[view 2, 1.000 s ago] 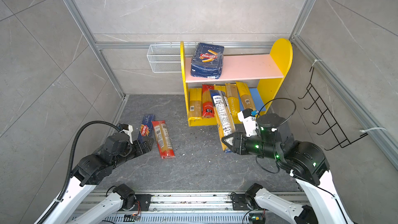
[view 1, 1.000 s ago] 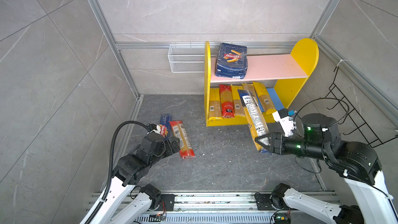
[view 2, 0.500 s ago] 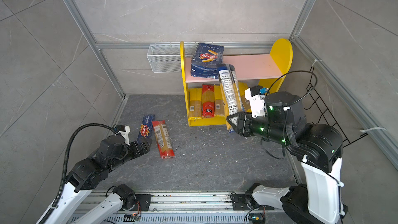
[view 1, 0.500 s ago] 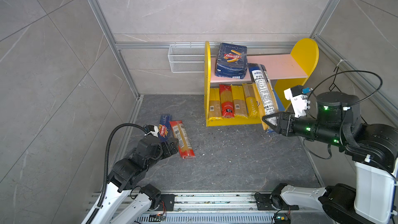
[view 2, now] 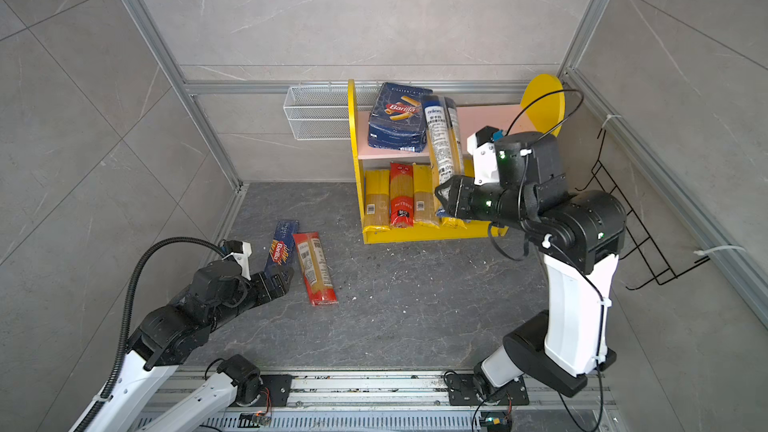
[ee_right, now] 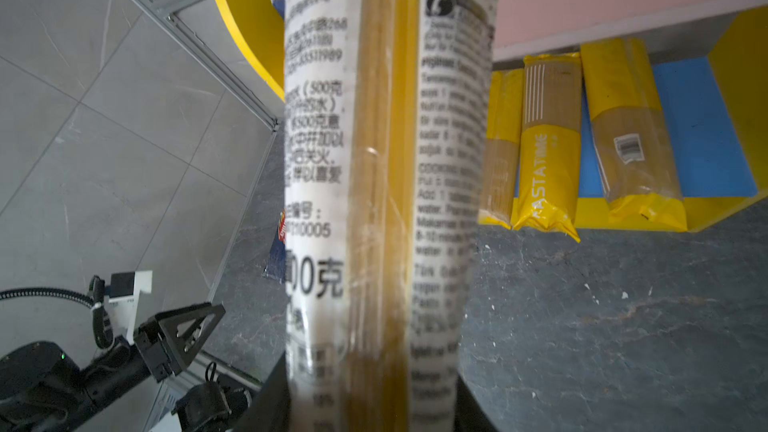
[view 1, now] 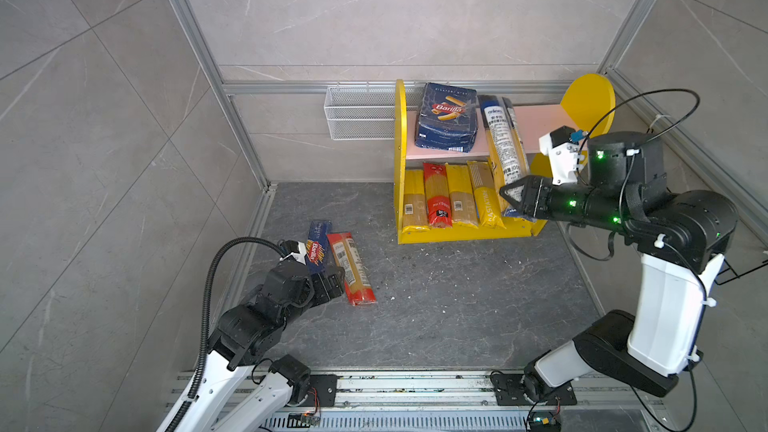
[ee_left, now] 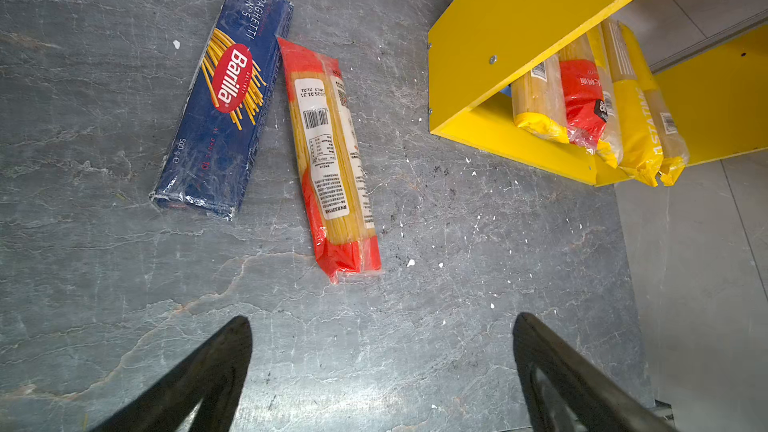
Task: Place and organize the pasta boxes and bags onto the shelf
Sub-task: 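Raise the white-labelled bag onto the pink top board beside the rigatoni box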
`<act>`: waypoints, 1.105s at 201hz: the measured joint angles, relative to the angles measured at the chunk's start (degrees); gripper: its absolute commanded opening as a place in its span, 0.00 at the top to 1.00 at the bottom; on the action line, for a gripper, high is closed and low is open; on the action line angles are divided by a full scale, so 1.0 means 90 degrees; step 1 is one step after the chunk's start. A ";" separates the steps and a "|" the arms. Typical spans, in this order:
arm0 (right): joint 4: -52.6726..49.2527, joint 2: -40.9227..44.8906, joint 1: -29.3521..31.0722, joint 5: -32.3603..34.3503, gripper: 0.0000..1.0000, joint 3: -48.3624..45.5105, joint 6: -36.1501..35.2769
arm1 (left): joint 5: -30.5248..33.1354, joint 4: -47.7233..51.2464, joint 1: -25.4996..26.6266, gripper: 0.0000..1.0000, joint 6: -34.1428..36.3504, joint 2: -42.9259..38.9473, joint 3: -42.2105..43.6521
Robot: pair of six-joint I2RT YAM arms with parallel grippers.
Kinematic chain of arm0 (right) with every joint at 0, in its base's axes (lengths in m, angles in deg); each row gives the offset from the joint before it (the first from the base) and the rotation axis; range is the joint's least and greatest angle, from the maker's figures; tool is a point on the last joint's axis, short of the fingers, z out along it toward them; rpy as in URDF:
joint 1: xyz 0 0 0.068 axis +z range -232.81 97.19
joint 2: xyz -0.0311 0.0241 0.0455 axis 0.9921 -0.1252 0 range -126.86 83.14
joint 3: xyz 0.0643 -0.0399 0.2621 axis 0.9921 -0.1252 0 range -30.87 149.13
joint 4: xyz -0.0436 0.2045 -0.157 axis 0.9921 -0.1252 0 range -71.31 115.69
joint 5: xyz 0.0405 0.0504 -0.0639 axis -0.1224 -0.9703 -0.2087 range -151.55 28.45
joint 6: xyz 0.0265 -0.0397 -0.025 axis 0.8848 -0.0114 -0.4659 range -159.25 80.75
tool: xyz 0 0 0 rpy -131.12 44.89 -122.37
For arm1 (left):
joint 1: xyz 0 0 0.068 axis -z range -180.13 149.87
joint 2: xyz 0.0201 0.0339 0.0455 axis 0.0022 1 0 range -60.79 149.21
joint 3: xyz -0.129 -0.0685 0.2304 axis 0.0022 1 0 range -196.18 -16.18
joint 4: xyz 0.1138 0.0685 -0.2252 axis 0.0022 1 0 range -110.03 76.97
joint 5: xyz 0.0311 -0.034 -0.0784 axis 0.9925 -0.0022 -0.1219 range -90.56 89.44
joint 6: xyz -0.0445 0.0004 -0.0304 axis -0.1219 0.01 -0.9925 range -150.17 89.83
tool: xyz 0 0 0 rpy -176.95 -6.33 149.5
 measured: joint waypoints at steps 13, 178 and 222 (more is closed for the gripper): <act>0.0112 -0.0100 -0.0612 -0.0515 0.80 -0.0010 -0.0015 | 0.0000 0.0000 0.0000 0.00 0.0002 0.0015 -0.0005; 0.2659 -0.2951 -0.3874 -0.4078 0.77 0.0697 0.1149 | 0.0046 -0.0350 0.0000 0.00 0.0270 0.1341 -0.0481; 0.2851 -0.2982 -0.3538 -0.4194 0.75 0.0709 0.1175 | -0.0002 -0.0571 0.0000 0.00 0.0291 0.1600 -0.0488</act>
